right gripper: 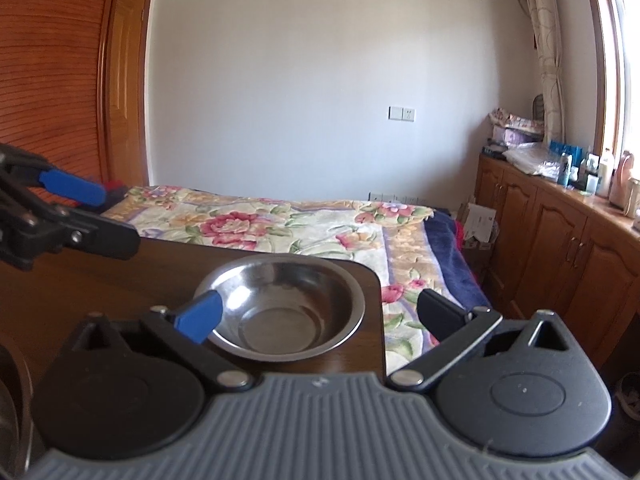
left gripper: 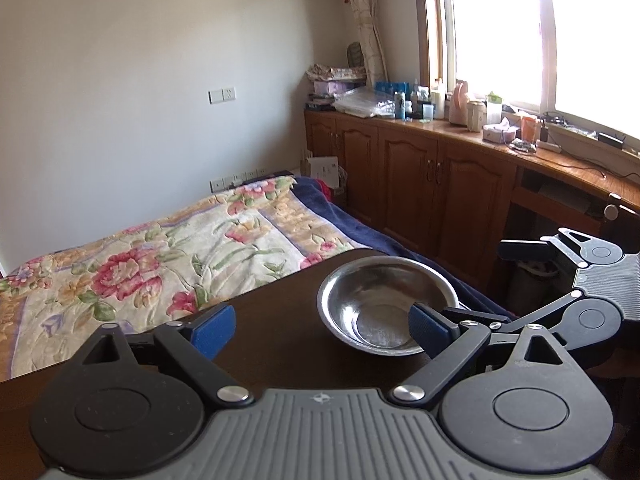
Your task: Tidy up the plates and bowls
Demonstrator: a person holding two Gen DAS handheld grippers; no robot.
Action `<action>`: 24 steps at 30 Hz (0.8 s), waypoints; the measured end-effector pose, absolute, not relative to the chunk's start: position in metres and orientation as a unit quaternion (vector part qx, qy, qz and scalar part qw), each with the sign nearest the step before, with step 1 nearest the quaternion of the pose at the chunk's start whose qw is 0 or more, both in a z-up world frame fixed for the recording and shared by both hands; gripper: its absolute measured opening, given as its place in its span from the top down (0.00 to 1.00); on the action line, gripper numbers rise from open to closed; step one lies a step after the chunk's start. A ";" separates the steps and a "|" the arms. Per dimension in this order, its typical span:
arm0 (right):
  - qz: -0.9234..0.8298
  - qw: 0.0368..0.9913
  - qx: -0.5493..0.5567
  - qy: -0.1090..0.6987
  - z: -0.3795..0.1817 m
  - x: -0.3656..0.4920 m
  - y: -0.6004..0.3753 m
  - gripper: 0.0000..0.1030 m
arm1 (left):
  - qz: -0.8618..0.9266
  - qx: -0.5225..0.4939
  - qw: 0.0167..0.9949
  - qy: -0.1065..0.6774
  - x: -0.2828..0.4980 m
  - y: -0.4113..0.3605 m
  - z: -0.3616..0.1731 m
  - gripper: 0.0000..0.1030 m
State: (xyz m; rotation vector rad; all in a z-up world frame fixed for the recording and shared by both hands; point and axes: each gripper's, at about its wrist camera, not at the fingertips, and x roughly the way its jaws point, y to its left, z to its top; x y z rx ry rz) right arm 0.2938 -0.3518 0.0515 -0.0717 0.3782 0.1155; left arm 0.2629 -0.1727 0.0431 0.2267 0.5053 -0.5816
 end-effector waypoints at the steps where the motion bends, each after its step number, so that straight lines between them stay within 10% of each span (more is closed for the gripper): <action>1: 0.059 0.979 -0.033 0.190 0.051 0.295 -0.352 0.00 | -0.283 0.111 0.919 0.250 0.266 -0.175 0.041 0.11; 6: 0.067 0.977 -0.016 0.203 0.046 0.301 -0.361 0.03 | -0.287 0.110 0.909 0.280 0.283 -0.181 0.031 0.31; 11: 0.080 0.971 -0.004 0.225 0.042 0.310 -0.365 0.27 | -0.289 0.121 0.901 0.300 0.298 -0.191 0.022 0.41; 24: 0.099 0.963 0.022 0.248 0.038 0.317 -0.369 0.49 | -0.302 0.118 0.880 0.348 0.322 -0.207 0.007 0.45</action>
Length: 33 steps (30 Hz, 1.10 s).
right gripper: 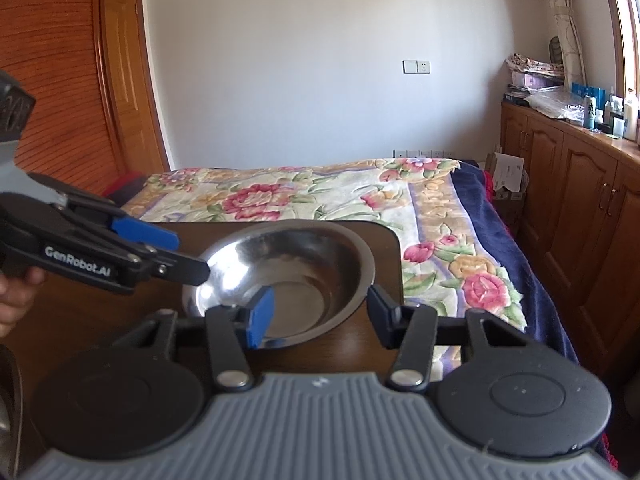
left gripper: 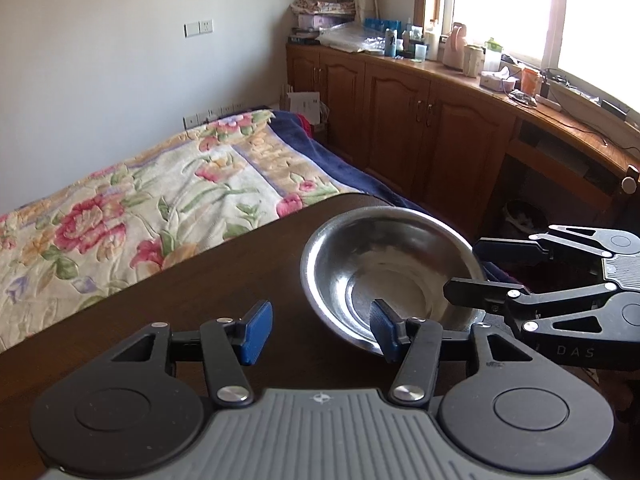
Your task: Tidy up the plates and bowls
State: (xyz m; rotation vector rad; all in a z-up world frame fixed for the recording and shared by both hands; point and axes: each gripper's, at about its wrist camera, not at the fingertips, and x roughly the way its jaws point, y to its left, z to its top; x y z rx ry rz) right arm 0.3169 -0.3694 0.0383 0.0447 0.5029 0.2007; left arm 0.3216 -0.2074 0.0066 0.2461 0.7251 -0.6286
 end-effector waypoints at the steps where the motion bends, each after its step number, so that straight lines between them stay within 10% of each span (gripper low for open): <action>1: 0.099 0.963 0.023 0.249 0.038 0.317 -0.369 0.49 | -0.301 0.118 0.879 0.351 0.324 -0.208 0.005 0.46; 33: 0.089 0.961 0.052 0.256 0.042 0.316 -0.377 0.83 | -0.311 0.099 0.871 0.368 0.323 -0.204 0.015 0.82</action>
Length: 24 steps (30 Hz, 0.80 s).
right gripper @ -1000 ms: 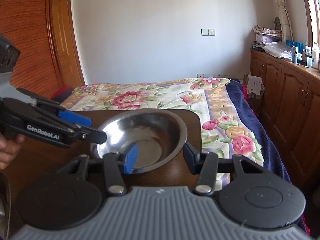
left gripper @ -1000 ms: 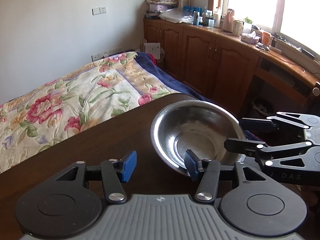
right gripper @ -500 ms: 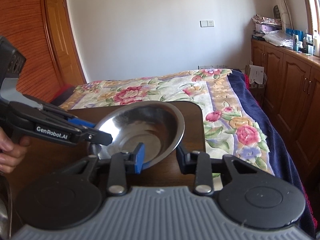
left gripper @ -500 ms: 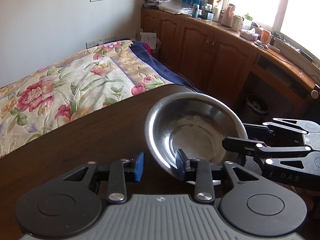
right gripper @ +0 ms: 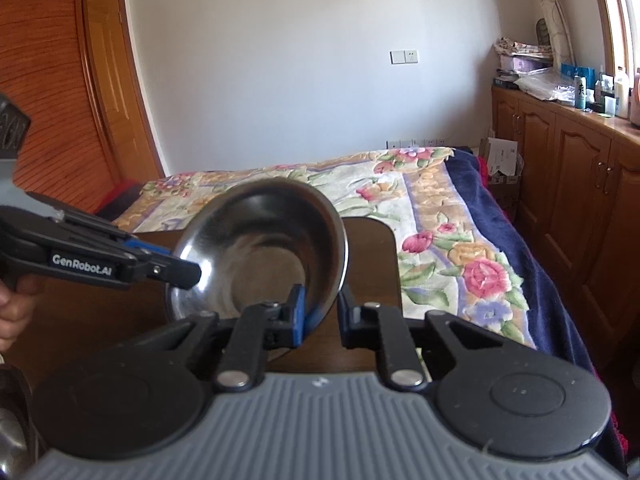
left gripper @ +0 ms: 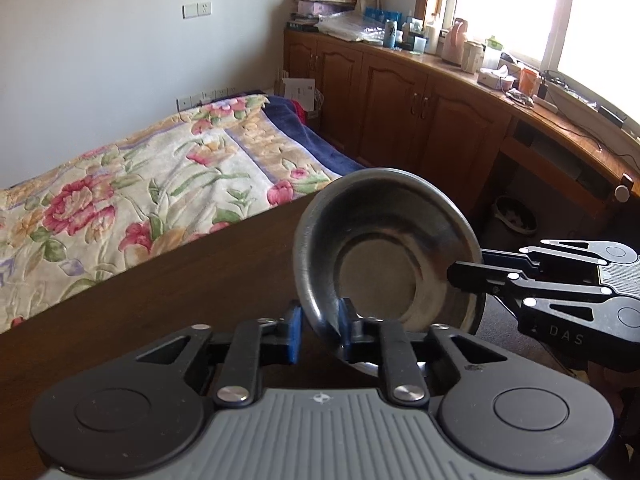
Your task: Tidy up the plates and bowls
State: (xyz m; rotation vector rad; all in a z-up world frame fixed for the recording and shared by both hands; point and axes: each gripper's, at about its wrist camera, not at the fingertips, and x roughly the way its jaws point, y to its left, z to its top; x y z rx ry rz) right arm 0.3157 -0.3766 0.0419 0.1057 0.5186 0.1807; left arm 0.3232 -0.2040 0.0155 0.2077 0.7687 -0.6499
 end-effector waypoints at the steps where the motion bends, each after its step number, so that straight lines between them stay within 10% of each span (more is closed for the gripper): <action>1: 0.089 0.962 0.054 0.253 0.044 0.314 -0.377 0.84 | -0.311 0.099 0.872 0.365 0.320 -0.203 0.018 0.82; 24: 0.085 0.975 0.012 0.204 0.088 0.274 -0.355 0.87 | -0.316 0.100 0.894 0.302 0.260 -0.166 0.067 0.84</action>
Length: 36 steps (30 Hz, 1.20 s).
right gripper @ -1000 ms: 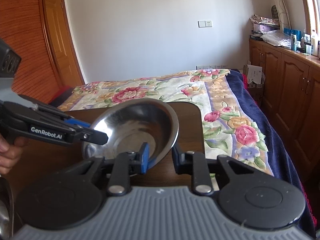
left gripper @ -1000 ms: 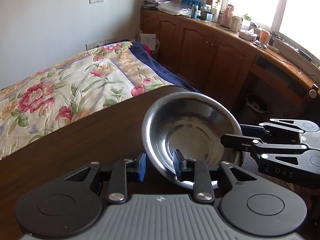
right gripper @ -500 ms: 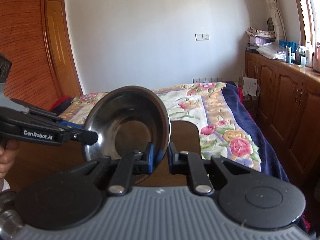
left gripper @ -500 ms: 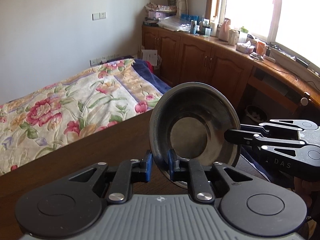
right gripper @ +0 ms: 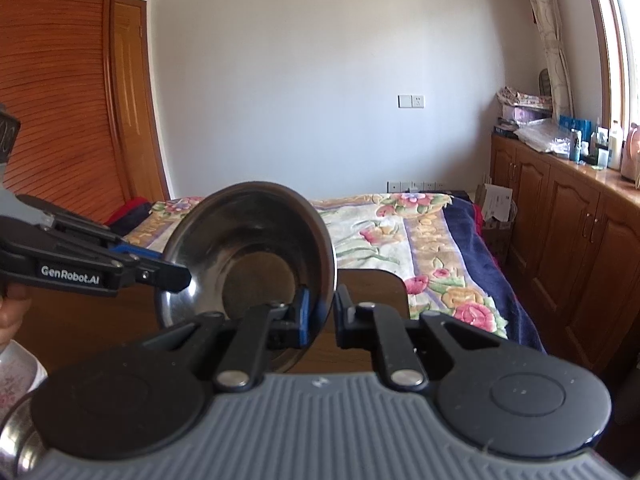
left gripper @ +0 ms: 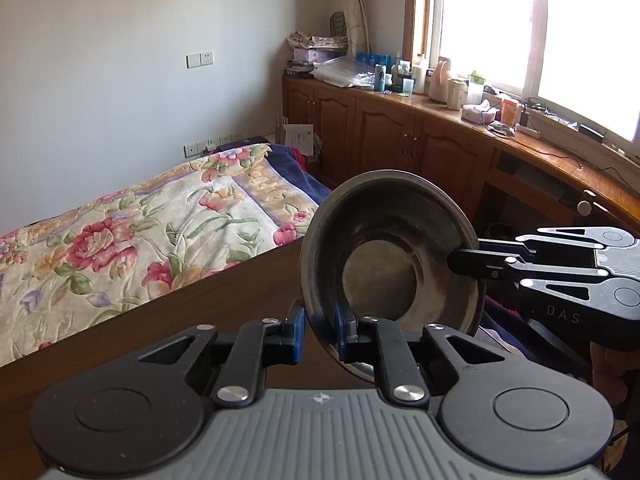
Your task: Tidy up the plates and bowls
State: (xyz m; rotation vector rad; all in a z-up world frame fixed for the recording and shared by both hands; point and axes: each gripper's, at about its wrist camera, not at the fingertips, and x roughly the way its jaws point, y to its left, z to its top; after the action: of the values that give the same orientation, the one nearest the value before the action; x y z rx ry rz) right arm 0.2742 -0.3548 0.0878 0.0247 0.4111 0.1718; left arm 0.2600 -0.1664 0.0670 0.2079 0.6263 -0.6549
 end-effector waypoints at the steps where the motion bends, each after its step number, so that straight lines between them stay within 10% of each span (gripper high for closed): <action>1: 0.085 0.976 0.011 0.202 0.089 0.272 -0.354 0.87 | -0.316 0.100 0.894 0.300 0.257 -0.165 0.069 0.84; 36: 0.123 0.979 0.000 0.163 0.097 0.191 -0.302 0.90 | -0.290 0.052 0.920 0.257 0.150 -0.083 0.062 0.86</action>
State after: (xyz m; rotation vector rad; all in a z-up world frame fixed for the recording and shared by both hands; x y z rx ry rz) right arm 0.1913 -0.3023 0.0968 0.0004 0.3275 0.2470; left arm 0.1502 -0.0826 0.0616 0.1074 0.5284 -0.5952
